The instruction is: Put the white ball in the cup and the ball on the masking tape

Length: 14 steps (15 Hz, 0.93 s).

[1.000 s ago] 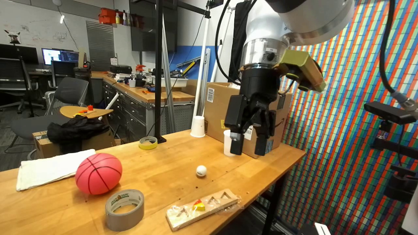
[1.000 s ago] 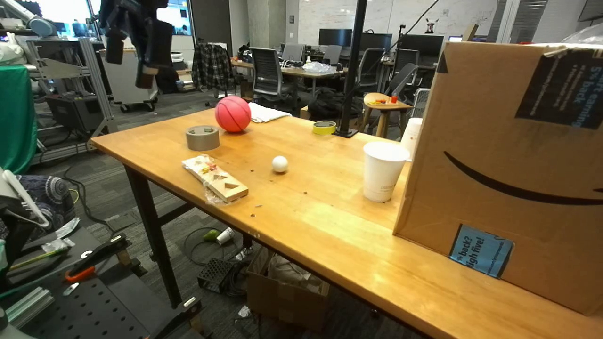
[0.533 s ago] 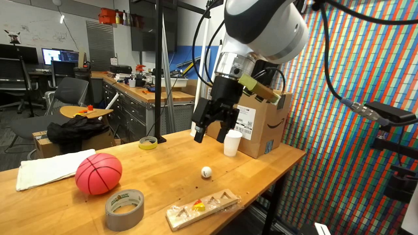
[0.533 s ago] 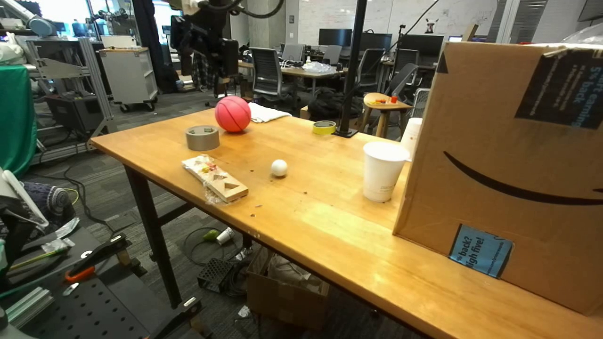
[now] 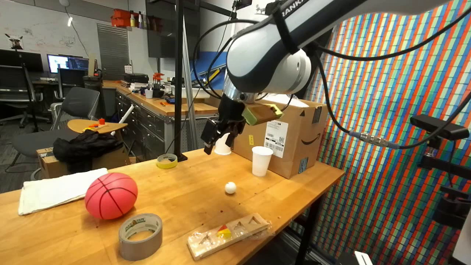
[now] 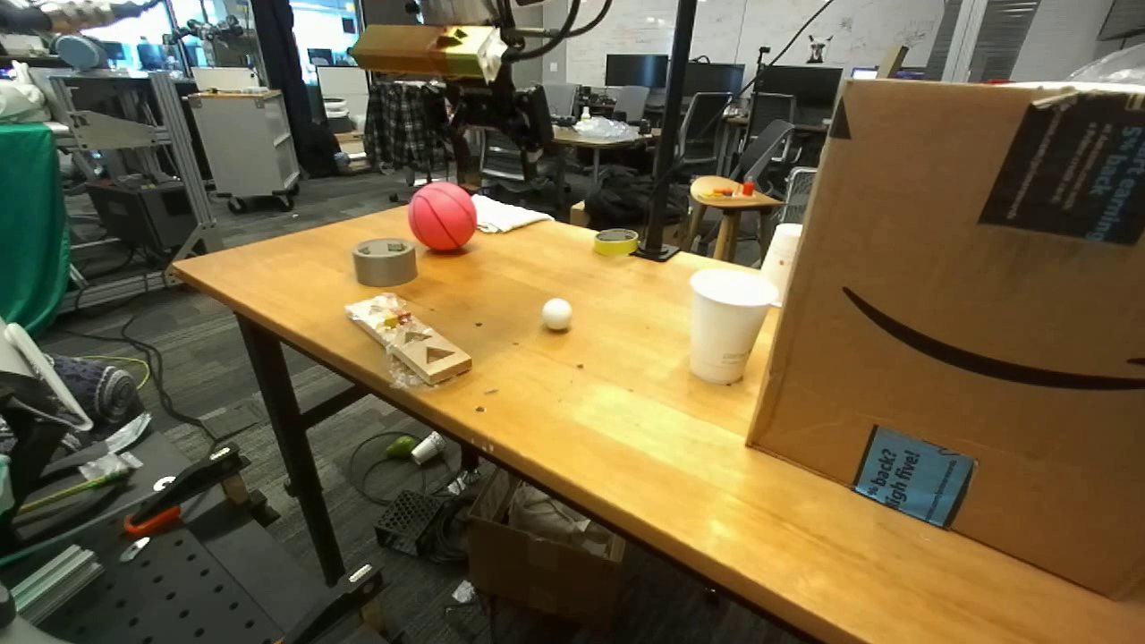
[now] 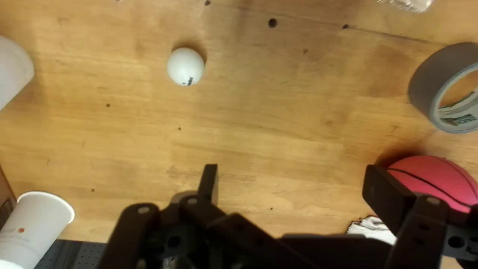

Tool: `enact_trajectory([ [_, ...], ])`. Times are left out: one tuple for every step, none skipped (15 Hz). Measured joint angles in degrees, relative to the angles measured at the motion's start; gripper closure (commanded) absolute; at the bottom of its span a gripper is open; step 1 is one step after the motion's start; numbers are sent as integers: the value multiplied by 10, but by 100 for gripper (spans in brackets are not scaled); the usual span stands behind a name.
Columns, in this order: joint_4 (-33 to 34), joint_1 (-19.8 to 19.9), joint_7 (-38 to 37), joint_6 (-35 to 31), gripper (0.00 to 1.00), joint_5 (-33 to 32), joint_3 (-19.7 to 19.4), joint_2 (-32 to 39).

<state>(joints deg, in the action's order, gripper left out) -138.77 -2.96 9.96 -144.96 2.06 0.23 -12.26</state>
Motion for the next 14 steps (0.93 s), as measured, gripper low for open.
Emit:
enact_trajectory([
  [0,7,-9,-28,0,-25,0,13],
  [1,15,-23,-50,0,-52,0,25],
  [4,25,-41,-64,0,-77,0,37],
  [6,35,-61,-73,0,-103,-1,49],
  [10,45,-84,-75,0,-126,-1,59],
  [14,53,-104,-75,0,-144,-2,68],
  [18,58,-121,-72,0,-150,-4,76],
  [19,59,-134,-69,0,-150,-4,82],
  [20,59,-146,-64,0,-147,-4,86],
  [20,57,-155,-57,0,-137,-3,88],
  [20,54,-160,-48,0,-121,-1,89],
  [20,50,-163,-41,0,-104,0,89],
  [21,46,-166,-36,0,-90,2,89],
  [21,43,-168,-31,0,-79,3,89],
])
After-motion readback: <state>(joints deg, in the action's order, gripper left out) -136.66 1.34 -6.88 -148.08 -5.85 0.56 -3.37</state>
